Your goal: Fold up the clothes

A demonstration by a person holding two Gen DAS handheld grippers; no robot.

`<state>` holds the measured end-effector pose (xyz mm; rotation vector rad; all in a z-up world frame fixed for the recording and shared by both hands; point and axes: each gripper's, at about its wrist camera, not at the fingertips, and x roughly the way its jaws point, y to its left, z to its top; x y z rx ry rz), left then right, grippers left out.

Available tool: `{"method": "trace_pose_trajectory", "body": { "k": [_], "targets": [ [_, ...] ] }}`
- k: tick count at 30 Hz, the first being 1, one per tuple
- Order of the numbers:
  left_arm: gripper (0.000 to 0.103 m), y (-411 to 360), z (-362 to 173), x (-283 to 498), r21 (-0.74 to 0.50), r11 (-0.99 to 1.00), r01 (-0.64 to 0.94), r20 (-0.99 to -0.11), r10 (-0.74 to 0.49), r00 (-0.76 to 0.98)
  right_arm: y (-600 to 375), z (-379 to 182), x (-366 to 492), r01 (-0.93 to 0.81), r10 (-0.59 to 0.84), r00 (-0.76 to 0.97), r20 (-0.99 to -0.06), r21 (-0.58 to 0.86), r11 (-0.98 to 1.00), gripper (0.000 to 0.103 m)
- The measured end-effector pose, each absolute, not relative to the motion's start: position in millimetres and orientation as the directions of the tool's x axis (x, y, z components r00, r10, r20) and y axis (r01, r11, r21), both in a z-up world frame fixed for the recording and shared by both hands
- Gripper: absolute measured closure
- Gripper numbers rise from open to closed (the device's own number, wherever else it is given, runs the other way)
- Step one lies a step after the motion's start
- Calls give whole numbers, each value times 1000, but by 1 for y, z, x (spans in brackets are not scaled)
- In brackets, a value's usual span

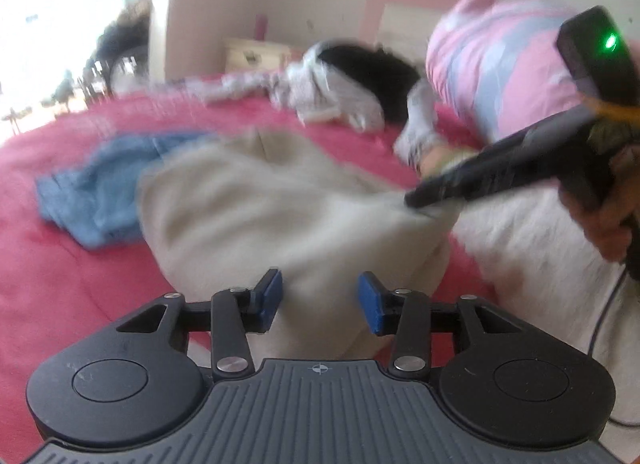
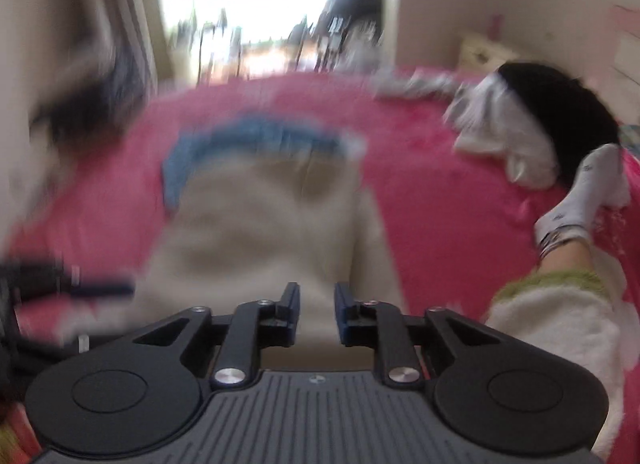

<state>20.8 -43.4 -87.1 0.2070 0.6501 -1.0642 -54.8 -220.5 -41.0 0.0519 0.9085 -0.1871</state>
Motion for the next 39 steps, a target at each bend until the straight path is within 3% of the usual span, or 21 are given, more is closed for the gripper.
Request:
{"method": "trace_pose_trajectory", "body": {
  "k": [2,5,8,12,18,21,22,27,31,34,37,39],
  "targets": [
    [62,-48,-102,17,-154,448,881,-586,-759,284,-220,-73,-48,172,-194,528,-827,-120,978,92],
    [60,-52,-104,7,-106,442,891,-577,-757,307,-221,-76,-36,175,-228,484,-845,-162,971,92],
    [60,-49,-106,11,-119,437,892,-572,-765,298,-237,-48,-22,209,-135,499,-856,-32,977,91],
    [60,-46,-107,16,-146,417,897,-564,-780,271,-295,-33,-7,312,63,572,-818,288,906,87],
    [60,-42,-109,17,-150,388,910,-554,-795,248,-343,-83,17,365,289,489,-823,493,790,79],
    [60,-39,-110,20,-174,381,908,-546,-805,233,-358,-101,17,366,408,486,-773,604,708,73],
    [60,-38,-111,20,-182,379,907,-542,-809,229,-364,-107,17,367,448,490,-748,643,672,63],
    [60,-37,-112,23,-203,371,906,-531,-819,217,-386,-126,17,374,509,553,-659,743,555,61],
    [60,-38,-113,23,-197,370,908,-528,-820,220,-372,-135,22,329,543,534,-648,751,573,62],
    [60,-39,-113,25,-202,371,906,-528,-821,218,-354,-112,15,277,475,563,-677,696,663,89],
    [60,-40,-113,23,-191,371,909,-529,-819,222,-327,-67,3,211,290,650,-703,533,819,92],
    [60,-42,-112,21,-173,367,914,-532,-816,227,-292,-42,-6,156,112,678,-727,290,944,93]
  ]
}}
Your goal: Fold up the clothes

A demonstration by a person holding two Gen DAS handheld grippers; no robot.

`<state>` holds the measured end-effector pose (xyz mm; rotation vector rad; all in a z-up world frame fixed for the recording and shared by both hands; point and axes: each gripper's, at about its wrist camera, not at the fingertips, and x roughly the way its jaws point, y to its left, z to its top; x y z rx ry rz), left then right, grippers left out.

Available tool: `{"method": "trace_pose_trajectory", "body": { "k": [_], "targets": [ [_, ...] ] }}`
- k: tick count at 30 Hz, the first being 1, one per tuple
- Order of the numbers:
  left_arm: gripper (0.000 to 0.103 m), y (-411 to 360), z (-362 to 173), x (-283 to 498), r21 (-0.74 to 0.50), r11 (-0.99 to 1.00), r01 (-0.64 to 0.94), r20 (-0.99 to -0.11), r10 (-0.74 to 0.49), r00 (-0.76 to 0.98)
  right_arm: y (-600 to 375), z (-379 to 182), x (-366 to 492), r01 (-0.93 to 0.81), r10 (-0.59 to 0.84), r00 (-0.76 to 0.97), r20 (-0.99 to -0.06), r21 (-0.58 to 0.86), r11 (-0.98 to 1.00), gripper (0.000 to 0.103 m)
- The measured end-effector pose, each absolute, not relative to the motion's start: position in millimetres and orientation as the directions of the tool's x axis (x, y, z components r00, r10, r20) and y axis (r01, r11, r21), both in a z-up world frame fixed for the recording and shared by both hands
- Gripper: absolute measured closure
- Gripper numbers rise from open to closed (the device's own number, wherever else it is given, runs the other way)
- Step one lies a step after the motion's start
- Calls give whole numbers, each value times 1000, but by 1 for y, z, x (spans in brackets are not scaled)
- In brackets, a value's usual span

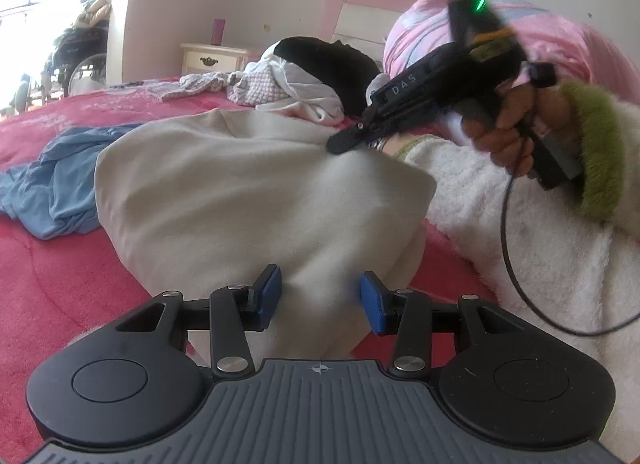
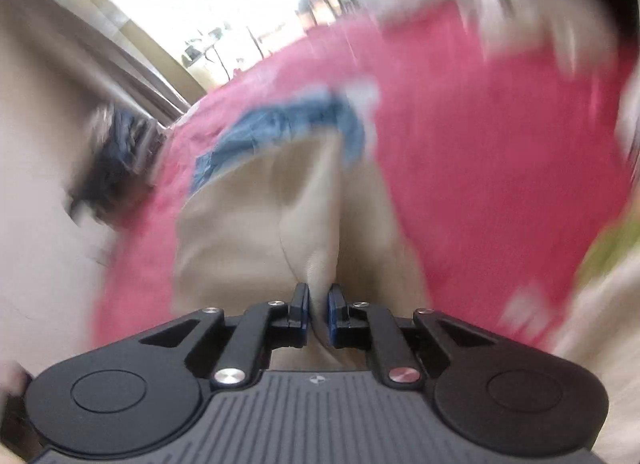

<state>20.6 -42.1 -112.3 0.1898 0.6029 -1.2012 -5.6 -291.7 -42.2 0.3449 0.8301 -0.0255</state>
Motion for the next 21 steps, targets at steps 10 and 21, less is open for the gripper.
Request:
{"method": "trace_pose_trajectory", "body": {
  "k": [10,21],
  "targets": [
    [60,-48,-113,13,-82,366,927,-545,-795,266,-247,-83,1,225,-325,590,-739,-236,945,103],
    [59,-49,-113,12,-92,357,930,-551,-796,252,-239,-77,-39,33,-59,482,-874,-49,998,103]
  ]
}}
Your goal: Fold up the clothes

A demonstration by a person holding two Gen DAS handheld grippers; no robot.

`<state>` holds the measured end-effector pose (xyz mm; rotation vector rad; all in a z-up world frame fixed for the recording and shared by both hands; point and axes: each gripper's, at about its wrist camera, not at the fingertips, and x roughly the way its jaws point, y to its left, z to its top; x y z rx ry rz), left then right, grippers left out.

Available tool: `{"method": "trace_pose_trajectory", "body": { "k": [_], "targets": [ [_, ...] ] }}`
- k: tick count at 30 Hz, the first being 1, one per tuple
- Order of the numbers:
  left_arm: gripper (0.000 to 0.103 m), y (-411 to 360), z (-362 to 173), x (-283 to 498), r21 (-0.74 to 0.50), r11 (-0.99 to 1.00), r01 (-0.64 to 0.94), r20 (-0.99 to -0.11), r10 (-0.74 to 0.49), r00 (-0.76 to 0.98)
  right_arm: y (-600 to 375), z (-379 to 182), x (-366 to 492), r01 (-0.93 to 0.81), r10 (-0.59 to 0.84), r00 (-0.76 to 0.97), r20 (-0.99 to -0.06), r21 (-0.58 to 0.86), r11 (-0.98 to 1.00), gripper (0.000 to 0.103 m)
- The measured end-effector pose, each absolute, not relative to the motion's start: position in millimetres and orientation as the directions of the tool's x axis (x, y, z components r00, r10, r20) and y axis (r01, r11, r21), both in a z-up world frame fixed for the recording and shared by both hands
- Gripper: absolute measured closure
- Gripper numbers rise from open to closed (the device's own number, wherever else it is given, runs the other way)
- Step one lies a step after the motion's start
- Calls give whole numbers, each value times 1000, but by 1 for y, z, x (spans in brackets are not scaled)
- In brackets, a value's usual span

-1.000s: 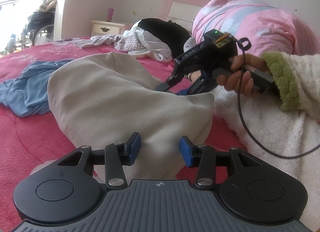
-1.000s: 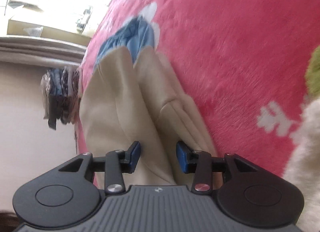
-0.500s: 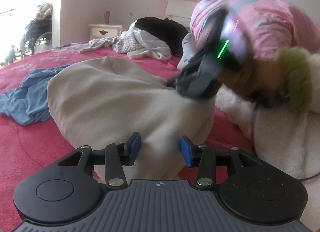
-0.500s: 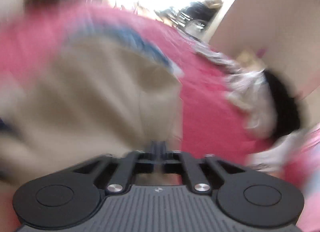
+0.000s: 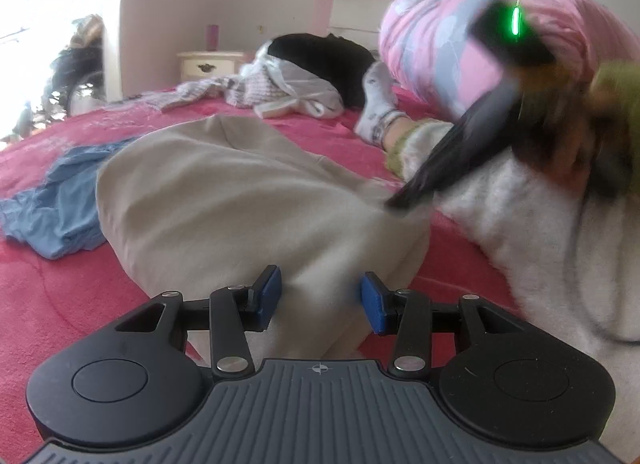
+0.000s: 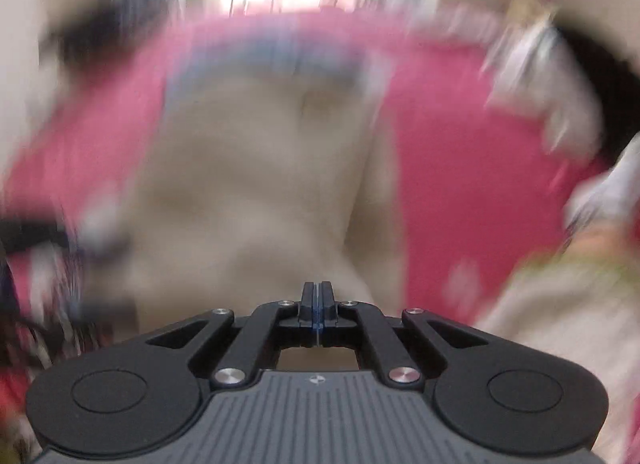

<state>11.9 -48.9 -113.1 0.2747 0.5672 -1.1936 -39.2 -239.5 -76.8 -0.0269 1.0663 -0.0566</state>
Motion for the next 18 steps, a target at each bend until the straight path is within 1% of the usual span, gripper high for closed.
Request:
{"method": "trace_pose_trajectory", "body": {
  "k": [1,2,4,5,8,10,12,14,16,18],
  "targets": [
    [59,-50,-113,10,-82,361,929,-550,-794,260,-232,-83,-41,3,-115,493,-862,-131,991,103],
    [58,-51,-113,9,-71,365,928,-550,-791,268,-227,-82,-40,-2,-150,489,-860,-174,985,103],
    [58,-50,-113,8,-54,365,930,-551,-787,277,-224,-70,-35,23,-190,454,-870,-203,979,103],
    [58,-49,-113,7,-45,365,930,-551,-786,281,-223,-62,-34,26,-190,459,-868,-201,979,101],
    [58,-50,-113,9,-56,367,929,-550,-787,278,-220,-39,-39,9,-148,517,-843,-167,986,101],
    [58,-50,-113,8,-55,365,930,-549,-789,277,-217,-51,-36,-6,-143,493,-858,-168,986,101],
    [58,-52,-113,7,-65,352,934,-548,-794,261,-225,-78,-33,2,-175,425,-888,-192,981,103],
    [57,-52,-113,4,-66,363,929,-545,-793,271,-231,-85,-32,15,-202,398,-895,-214,977,103],
    [57,-52,-114,1,-37,364,931,-548,-786,286,-233,-57,-29,45,-193,441,-877,-193,980,102],
    [57,-52,-114,1,-47,364,930,-547,-789,281,-226,-26,-22,38,-192,535,-823,-204,978,102]
  ]
}}
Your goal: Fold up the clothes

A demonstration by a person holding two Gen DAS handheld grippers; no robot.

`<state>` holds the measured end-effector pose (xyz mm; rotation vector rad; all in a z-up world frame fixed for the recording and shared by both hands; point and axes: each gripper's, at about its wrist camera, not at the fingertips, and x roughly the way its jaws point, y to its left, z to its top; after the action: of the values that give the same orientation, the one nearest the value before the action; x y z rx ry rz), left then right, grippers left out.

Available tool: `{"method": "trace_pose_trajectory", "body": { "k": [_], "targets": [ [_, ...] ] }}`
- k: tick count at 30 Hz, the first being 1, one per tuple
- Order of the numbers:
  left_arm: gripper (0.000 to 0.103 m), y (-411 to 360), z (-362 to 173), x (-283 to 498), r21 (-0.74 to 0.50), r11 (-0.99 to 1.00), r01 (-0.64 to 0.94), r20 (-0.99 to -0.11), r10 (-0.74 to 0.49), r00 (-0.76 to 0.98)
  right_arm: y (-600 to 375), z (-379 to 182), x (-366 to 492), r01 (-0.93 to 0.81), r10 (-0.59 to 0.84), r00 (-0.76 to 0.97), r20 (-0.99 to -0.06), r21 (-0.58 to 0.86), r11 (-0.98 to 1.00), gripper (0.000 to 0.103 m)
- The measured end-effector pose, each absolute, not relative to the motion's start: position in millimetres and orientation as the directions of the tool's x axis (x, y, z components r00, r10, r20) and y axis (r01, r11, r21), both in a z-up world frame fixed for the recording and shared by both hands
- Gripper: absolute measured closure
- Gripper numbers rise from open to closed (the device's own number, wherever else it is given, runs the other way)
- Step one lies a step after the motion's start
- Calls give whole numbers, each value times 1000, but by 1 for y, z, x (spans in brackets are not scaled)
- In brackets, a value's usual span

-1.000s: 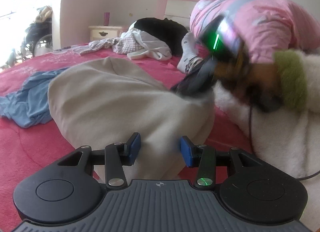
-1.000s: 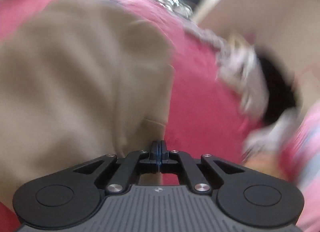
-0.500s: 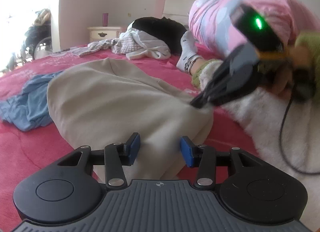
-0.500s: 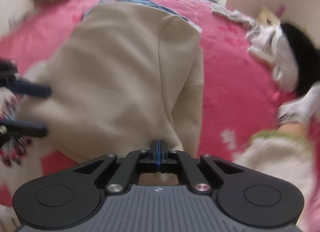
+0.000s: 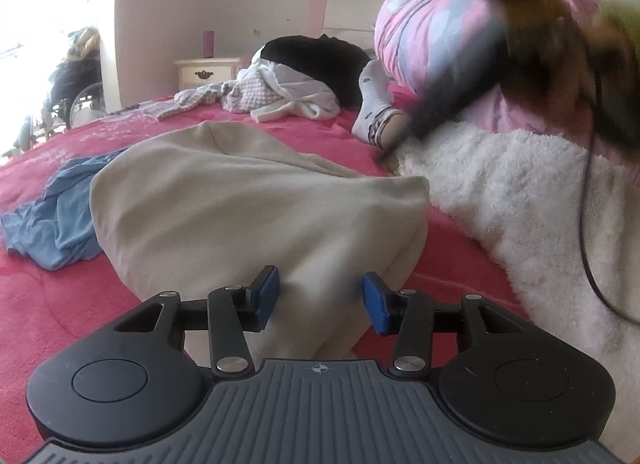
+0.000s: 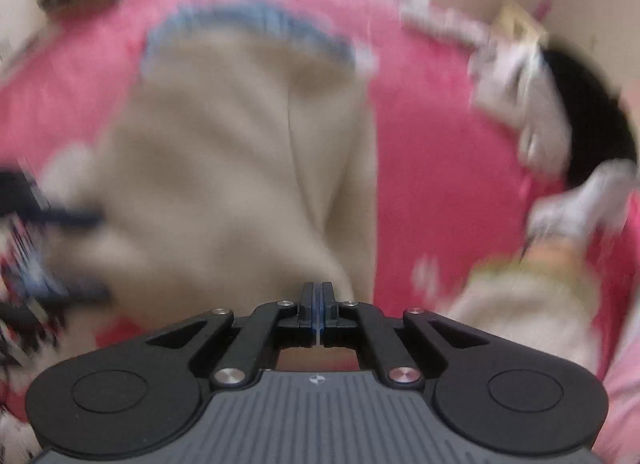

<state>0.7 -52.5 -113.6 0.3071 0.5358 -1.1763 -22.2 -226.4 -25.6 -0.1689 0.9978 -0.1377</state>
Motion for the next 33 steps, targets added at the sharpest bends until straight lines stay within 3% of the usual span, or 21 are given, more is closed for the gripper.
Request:
{"method": "trace_pose_trajectory", "body": {
  "k": [4,7,9,13,17,20,24,28,33],
  "targets": [
    [54,-52,-114,0,-67,357,932,-544,-796,267,-216,-8,6,-29,-80,643,-761,-129,991,102],
    [54,-52,-115,-2,-62,352,934,-543,-797,264,-227,-72,32,-45,-66,502,-862,-103,994,103],
    [54,-52,-116,-2,-84,346,934,-539,-805,249,-235,-103,34,-46,-109,469,-876,-148,988,103],
    [53,-52,-116,-7,-53,344,937,-537,-801,264,-238,-60,53,-13,-100,451,-887,-119,993,101],
    [53,-52,-117,-6,-76,344,936,-532,-808,253,-208,-20,72,-124,0,610,-792,-96,988,101],
    [53,-52,-118,-5,-92,343,935,-528,-813,246,-204,-44,98,-146,13,604,-797,-94,985,101],
    [53,-51,-119,-6,-106,333,937,-525,-819,231,-238,-99,113,-32,-58,508,-860,-86,996,103],
    [51,-52,-120,-7,-107,323,940,-524,-822,223,-225,-52,110,-38,-81,527,-846,-118,992,99],
    [51,-52,-120,-7,-123,319,940,-520,-827,213,-201,-30,131,-165,107,586,-803,11,986,100]
  ]
}}
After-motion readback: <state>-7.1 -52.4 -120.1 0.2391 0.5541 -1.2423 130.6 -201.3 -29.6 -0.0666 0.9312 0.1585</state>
